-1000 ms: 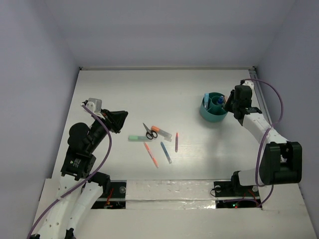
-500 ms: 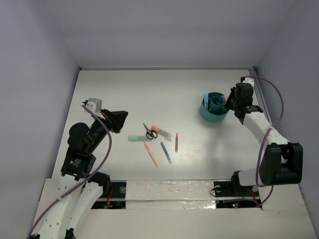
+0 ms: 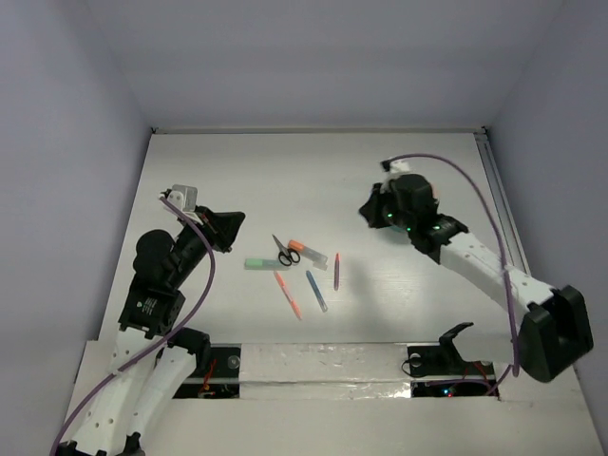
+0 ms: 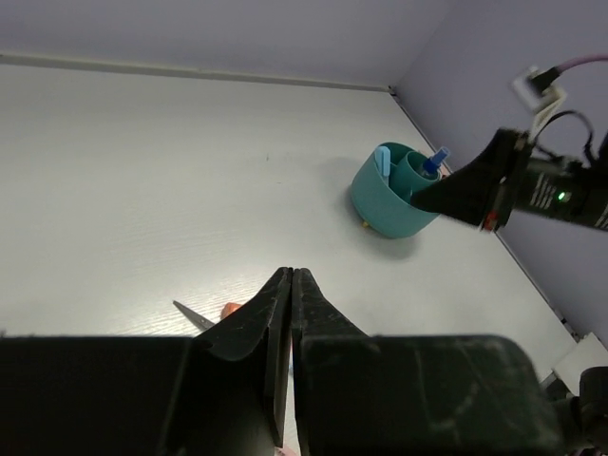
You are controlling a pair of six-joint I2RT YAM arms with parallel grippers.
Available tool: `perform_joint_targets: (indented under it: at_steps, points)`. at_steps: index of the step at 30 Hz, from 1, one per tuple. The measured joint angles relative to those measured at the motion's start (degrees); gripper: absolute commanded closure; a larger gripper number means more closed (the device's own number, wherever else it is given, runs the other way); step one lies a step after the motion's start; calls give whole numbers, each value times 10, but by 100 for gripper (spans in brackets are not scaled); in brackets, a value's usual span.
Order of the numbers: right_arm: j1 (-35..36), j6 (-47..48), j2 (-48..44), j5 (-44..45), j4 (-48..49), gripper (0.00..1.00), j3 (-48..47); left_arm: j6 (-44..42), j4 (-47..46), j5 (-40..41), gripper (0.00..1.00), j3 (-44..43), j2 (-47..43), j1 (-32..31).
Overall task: Sort the stationery into containers
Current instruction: Pick up the scissors from the center of the board.
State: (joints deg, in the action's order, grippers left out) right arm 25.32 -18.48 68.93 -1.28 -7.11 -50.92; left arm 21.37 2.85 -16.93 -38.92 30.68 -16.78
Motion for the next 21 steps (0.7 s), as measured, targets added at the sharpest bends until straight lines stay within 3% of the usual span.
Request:
perform_joint_targets:
  at_steps: [3,8,10,11,13,14,15,21]
  points:
    - [81,19,73,-35,-2,100,-14,7,0,7,100,0,4,0]
    - [156,37,184,-66,-22,98,-73,14,3,25,100,1,9,0]
    - [186,41,224,-67,-32,91,-113,13,10,37,100,1,9,0]
    - [202,44,243,-66,-32,80,-133,11,14,42,100,1,9,0]
    - [228,48,272,-66,-35,69,-161,5,21,52,100,1,8,0]
    - [241,48,285,-65,-35,55,-173,1,24,56,99,1,7,0]
    - [252,46,296,-65,-35,51,-180,-2,28,60,99,1,6,0]
    - [274,47,346,-60,-45,51,-200,-16,31,66,96,0,6,0]
